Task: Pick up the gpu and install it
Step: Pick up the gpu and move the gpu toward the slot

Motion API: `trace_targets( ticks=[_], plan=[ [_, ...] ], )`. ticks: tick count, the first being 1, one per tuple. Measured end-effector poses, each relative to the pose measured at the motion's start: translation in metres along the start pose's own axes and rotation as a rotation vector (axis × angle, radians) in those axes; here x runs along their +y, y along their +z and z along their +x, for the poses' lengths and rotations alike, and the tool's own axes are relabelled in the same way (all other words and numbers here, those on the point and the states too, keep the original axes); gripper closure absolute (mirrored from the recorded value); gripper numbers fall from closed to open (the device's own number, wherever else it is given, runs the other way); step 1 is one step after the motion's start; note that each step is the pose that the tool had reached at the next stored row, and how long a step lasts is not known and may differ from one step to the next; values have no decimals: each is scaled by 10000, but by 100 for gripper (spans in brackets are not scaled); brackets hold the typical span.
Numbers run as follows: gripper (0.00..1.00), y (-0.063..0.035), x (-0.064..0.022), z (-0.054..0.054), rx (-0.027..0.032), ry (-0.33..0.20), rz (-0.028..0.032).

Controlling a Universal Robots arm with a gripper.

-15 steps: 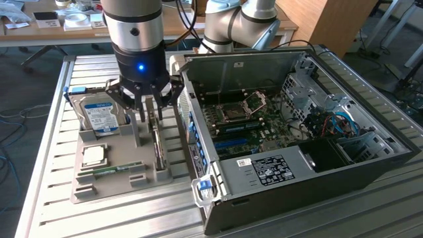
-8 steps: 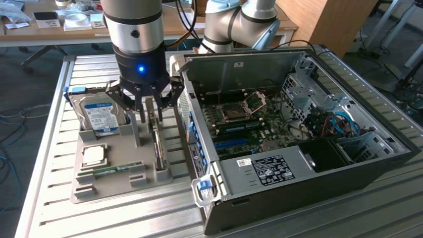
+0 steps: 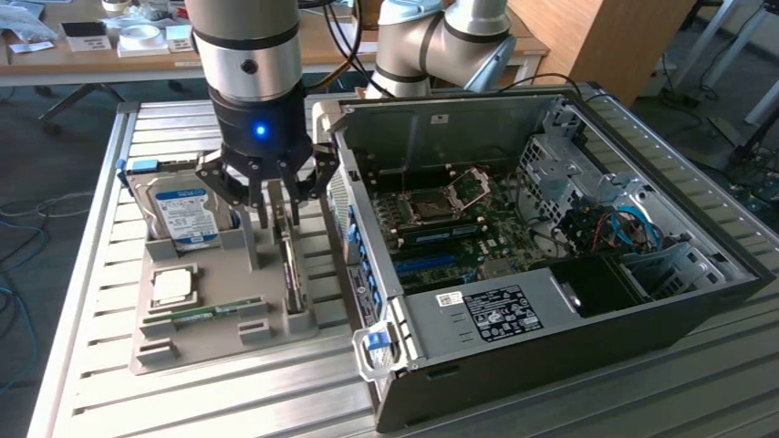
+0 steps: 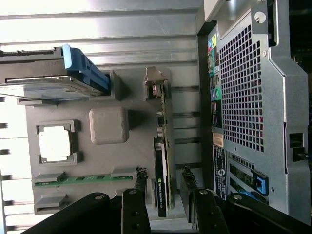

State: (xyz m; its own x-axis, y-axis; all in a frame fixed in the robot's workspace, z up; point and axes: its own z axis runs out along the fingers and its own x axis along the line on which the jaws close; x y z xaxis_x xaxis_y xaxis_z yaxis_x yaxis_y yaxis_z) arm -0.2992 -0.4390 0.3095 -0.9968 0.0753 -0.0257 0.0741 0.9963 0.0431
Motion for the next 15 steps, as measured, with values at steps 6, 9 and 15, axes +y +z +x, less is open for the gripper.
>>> trace_targets(
  ticks=[6,9,15],
  plan=[
    [58,33,0,1,-2,1,-2],
    [58,34,0,1,-3,1,-3],
    [58,56,-1,1,-4,1,-4]
  ],
)
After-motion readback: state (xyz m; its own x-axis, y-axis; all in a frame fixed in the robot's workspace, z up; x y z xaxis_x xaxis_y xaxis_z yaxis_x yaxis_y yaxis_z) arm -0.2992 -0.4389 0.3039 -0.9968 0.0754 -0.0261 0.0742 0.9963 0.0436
